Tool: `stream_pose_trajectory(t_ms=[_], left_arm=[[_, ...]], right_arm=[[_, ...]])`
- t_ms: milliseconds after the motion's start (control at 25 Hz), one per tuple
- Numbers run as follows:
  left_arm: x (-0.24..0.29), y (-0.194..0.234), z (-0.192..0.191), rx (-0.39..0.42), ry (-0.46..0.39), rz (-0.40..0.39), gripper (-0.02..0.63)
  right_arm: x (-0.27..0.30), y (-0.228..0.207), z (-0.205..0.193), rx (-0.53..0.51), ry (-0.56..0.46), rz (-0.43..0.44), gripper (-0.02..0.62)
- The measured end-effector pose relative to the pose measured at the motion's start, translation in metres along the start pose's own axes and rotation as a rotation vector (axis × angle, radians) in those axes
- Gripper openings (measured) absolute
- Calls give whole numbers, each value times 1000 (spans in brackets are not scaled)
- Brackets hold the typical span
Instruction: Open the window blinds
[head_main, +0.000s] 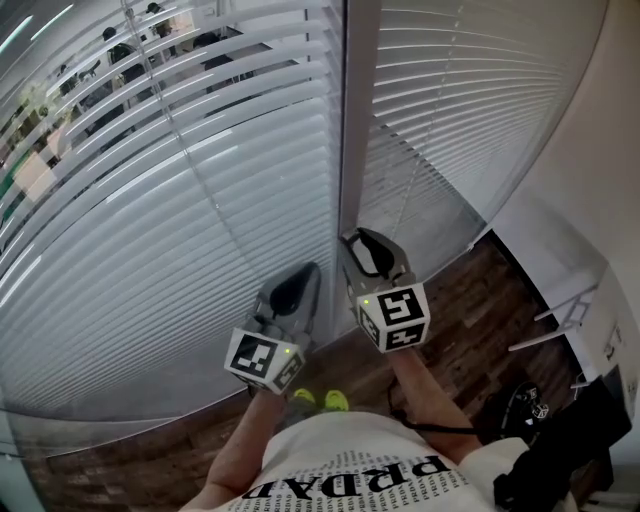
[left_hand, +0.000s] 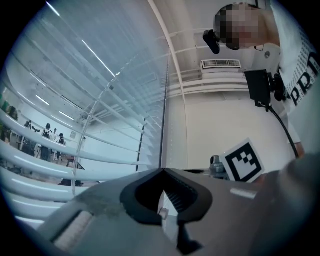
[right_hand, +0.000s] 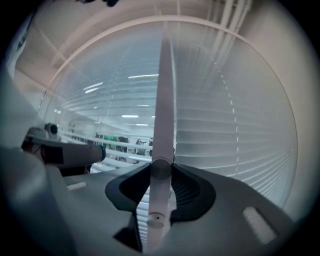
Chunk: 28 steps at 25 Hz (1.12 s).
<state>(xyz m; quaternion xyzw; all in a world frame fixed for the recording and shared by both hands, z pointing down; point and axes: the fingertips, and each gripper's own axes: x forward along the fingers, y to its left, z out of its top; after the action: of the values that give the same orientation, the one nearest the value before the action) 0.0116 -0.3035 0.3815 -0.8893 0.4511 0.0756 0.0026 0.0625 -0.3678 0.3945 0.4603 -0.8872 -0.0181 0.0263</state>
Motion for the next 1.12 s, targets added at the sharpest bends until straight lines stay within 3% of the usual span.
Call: stream_pose_trajectory(t_ms=[320,440,640,1120], left_arm=[[3,1,-1,-12,-10,8,-9],[1,-2,-4,-4,-26,-1,-8],[-1,1,3,0,-31,11,-9],[-3,3,2,-16,-37,31,-9]], right_arm=[[-4,11,-2,-915,185,-23,142],[-3,15,-10,-1118,213,-16,144],[5,17,-4,-1171,188,-11,129],[5,14,-2,-957,145,-8,126]])
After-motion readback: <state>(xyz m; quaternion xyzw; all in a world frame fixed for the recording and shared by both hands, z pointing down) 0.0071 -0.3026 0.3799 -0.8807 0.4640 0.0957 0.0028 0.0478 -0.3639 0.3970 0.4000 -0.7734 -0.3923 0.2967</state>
